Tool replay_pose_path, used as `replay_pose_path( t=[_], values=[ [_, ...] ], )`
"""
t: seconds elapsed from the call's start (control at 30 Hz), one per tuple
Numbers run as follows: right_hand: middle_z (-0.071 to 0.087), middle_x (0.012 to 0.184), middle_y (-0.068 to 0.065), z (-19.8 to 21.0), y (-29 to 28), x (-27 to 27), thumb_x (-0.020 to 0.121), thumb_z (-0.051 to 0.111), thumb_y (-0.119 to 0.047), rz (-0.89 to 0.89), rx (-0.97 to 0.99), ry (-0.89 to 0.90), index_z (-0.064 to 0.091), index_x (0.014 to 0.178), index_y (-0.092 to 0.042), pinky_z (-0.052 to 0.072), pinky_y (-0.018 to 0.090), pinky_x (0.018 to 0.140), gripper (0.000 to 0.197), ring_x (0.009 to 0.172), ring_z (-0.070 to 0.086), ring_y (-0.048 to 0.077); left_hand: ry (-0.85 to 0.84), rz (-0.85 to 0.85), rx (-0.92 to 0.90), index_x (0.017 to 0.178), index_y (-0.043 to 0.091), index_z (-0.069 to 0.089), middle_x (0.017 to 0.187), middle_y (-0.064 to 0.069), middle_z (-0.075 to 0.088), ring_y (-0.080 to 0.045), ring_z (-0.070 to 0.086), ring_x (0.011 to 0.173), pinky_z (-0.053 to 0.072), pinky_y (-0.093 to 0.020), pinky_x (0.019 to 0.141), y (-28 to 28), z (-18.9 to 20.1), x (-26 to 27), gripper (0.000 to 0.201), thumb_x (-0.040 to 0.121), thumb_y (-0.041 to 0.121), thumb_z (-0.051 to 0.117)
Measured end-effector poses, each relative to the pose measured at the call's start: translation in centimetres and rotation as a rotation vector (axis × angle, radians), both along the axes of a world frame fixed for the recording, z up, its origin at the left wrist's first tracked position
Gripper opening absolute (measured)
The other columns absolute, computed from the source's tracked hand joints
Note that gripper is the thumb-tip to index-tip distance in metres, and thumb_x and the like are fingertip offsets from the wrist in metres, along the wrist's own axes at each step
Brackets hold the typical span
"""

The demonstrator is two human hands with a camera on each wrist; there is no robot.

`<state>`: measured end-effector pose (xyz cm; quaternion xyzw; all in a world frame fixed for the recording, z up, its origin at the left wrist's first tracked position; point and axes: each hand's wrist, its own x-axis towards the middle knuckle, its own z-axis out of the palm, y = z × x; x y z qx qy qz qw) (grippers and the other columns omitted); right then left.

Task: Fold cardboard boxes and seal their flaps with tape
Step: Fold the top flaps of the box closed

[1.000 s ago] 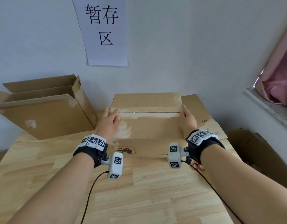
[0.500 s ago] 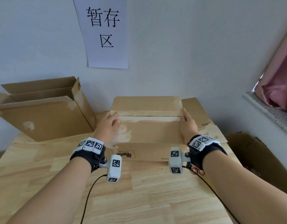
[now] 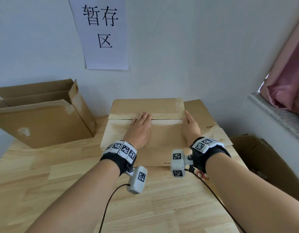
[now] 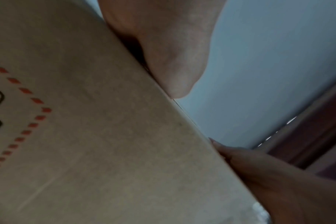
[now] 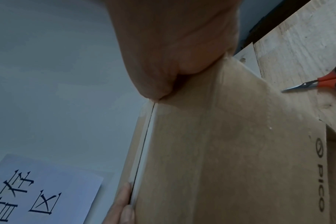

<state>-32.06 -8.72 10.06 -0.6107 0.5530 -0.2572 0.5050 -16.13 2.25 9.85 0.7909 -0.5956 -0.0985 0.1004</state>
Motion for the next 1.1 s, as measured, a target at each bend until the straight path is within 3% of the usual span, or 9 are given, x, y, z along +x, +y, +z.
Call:
replay_pose_path(
  t=[0.13, 0.27, 0.37, 0.47, 0.6, 0.73, 0.87, 0.93, 1.1],
  values=[
    [0.043, 0.144, -0.007, -0.1, -0.2, -0.8, 0.102, 0.033, -0.032, 0.019, 0.067, -0.114, 0.031, 0.145, -0.034, 0.035, 0.034, 0.109, 0.044, 0.128, 0.045, 0.019, -0.005, -0.013, 0.007, 0.153, 0.014, 0.005, 0.160, -0.001, -0.004, -0.012, -0.007, 0.146, -0.006, -0.028, 0.118, -0.1, -0.3, 0.2, 0.050, 0.105, 0.025, 0.013],
    [0.051, 0.132, -0.004, -3.1, -0.6, -5.1, 0.102, 0.030, -0.036, -0.104, 0.239, -0.241, 0.041, 0.139, -0.018, 0.038, 0.034, 0.100, 0.043, 0.119, 0.049, 0.017, -0.017, -0.007, -0.010, 0.153, 0.014, 0.007, 0.160, -0.001, -0.001, -0.012, -0.006, 0.146, -0.007, -0.025, 0.116, 0.0, -0.7, 0.0, 0.050, 0.104, 0.023, 0.015],
    [0.058, 0.129, 0.010, -7.9, -0.8, -10.8, 0.099, 0.037, -0.015, -0.294, 0.283, -0.032, 0.049, 0.130, -0.009, 0.041, 0.039, 0.100, 0.034, 0.118, 0.054, 0.026, -0.033, -0.006, -0.025, 0.153, 0.013, 0.008, 0.160, -0.002, 0.000, -0.013, -0.005, 0.147, -0.006, -0.026, 0.117, 0.0, -0.9, 0.2, 0.050, 0.105, 0.023, 0.016],
    [0.060, 0.123, 0.020, -12.1, 0.2, -15.3, 0.091, 0.043, 0.000, -0.380, 0.263, 0.158, 0.059, 0.112, -0.012, 0.044, 0.044, 0.099, 0.030, 0.114, 0.055, 0.034, -0.045, -0.011, -0.043, 0.152, 0.012, 0.011, 0.160, -0.004, 0.004, -0.015, -0.002, 0.147, -0.003, -0.028, 0.118, -0.2, -1.0, 0.1, 0.049, 0.104, 0.022, 0.017],
    [0.059, 0.119, 0.017, -14.1, 2.4, -16.8, 0.091, 0.046, -0.003, -0.289, 0.233, 0.338, 0.061, 0.109, -0.010, 0.043, 0.035, 0.091, 0.025, 0.111, 0.055, 0.033, -0.051, -0.009, -0.050, 0.152, 0.011, 0.013, 0.160, -0.005, 0.005, -0.017, 0.000, 0.147, -0.002, -0.030, 0.118, -0.3, -0.9, 0.0, 0.049, 0.104, 0.020, 0.018],
    [0.057, 0.098, 0.015, -14.7, 3.4, -16.8, 0.095, 0.044, -0.011, -0.021, 0.312, 0.718, 0.063, 0.107, -0.002, 0.038, 0.028, 0.071, 0.023, 0.083, 0.050, 0.023, -0.057, -0.007, -0.055, 0.152, 0.009, 0.014, 0.160, -0.006, 0.007, -0.018, 0.001, 0.147, -0.001, -0.031, 0.118, -0.2, -1.0, 0.0, 0.049, 0.104, 0.020, 0.019],
    [0.056, 0.106, 0.019, -15.0, 4.3, -17.1, 0.098, 0.039, -0.009, 0.070, 0.310, 0.796, 0.052, 0.119, -0.002, 0.042, 0.027, 0.081, 0.025, 0.107, 0.050, 0.030, -0.059, -0.011, -0.052, 0.151, 0.008, 0.014, 0.160, -0.006, 0.007, -0.018, 0.002, 0.147, 0.001, -0.033, 0.119, -0.1, -1.0, 0.2, 0.049, 0.104, 0.020, 0.018],
    [0.050, 0.127, 0.020, -15.2, 4.5, -17.1, 0.097, 0.042, -0.009, 0.005, 0.249, 0.788, 0.046, 0.129, 0.001, 0.038, 0.033, 0.097, 0.034, 0.122, 0.045, 0.034, -0.061, -0.005, -0.055, 0.151, 0.008, 0.015, 0.160, -0.006, 0.008, -0.018, 0.002, 0.147, 0.002, -0.033, 0.119, -0.2, -0.9, 0.3, 0.049, 0.104, 0.020, 0.018],
    [0.055, 0.130, 0.015, -16.2, 5.4, -17.3, 0.094, 0.042, -0.009, 0.038, 0.314, 0.866, 0.044, 0.135, -0.004, 0.038, 0.040, 0.103, 0.041, 0.122, 0.049, 0.030, -0.055, -0.001, -0.051, 0.151, 0.009, 0.015, 0.160, -0.005, 0.008, -0.017, 0.001, 0.147, 0.002, -0.034, 0.120, -0.4, -1.0, 0.3, 0.048, 0.104, 0.020, 0.018]
  ],
)
